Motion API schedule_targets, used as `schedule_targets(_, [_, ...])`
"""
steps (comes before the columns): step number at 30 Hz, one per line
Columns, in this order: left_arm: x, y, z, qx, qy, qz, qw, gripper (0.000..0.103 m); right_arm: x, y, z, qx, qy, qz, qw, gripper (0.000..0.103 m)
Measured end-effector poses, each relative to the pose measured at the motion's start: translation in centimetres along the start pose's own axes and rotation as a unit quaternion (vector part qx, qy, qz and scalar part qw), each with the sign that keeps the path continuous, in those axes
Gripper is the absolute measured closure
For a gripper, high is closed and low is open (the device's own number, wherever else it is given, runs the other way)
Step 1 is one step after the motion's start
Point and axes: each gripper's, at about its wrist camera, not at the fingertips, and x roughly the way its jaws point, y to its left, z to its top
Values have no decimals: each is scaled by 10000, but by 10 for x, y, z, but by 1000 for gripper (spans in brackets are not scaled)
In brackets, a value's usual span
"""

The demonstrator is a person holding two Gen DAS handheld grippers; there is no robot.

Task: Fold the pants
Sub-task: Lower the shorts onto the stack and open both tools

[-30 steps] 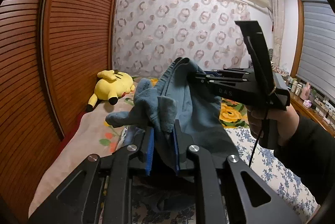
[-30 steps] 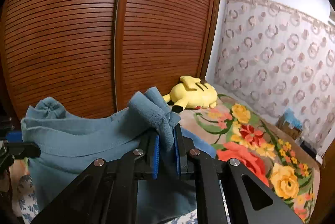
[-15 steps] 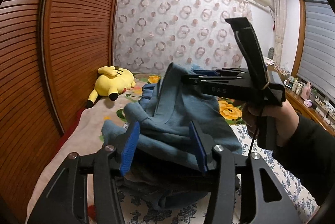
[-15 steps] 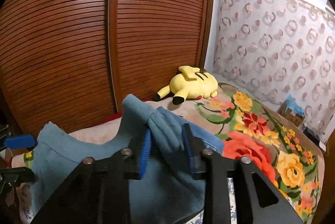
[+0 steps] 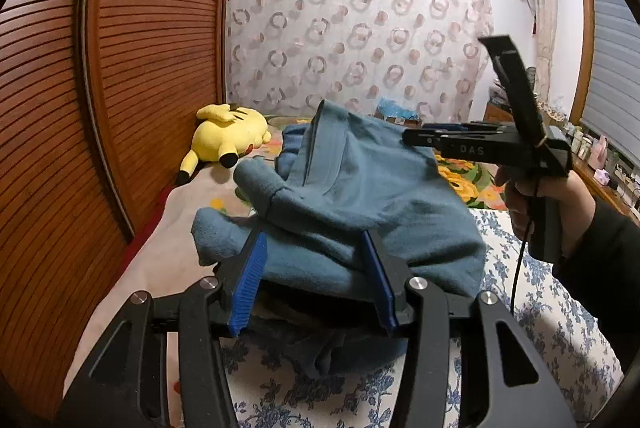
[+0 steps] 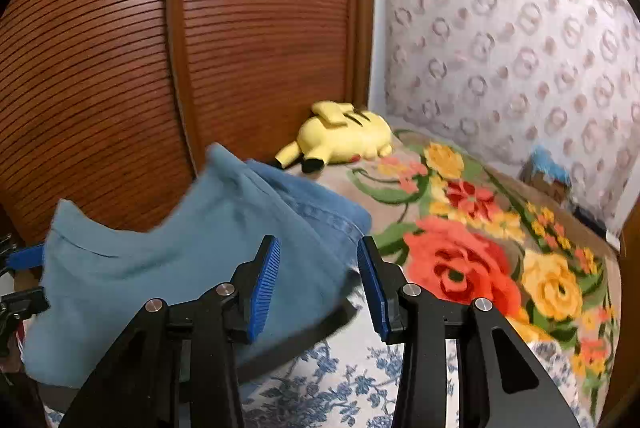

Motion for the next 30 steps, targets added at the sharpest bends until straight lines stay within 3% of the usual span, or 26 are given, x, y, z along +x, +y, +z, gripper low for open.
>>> schedule_targets(3, [-4,1,0,-41,-2,7,10000,53,10,-1,-1,224,123,-35,9997,61])
schedule_targets(10, [-13,2,2,4,-48,76,10000,51,-3,13,3,380,-32,-35,9993,61])
schedule_targets(13, [-23,3,3,34,-175,82,9998,28,-13,19,-1,364,-115,-13,9993,61])
schedule_targets(17, [-35,4,5,100,-262,65,9996,20,-32,27,-11,375,-245,26,9990,61])
schedule_targets(22, [-54,5,7,167,-486,264,9983,13,-52,39,-19,386,-370,121,9985,45])
schedule_targets(30, [-70,-2,4,338,-490,214,9980,13,-90,54,-38,431,-515,136,9977,34])
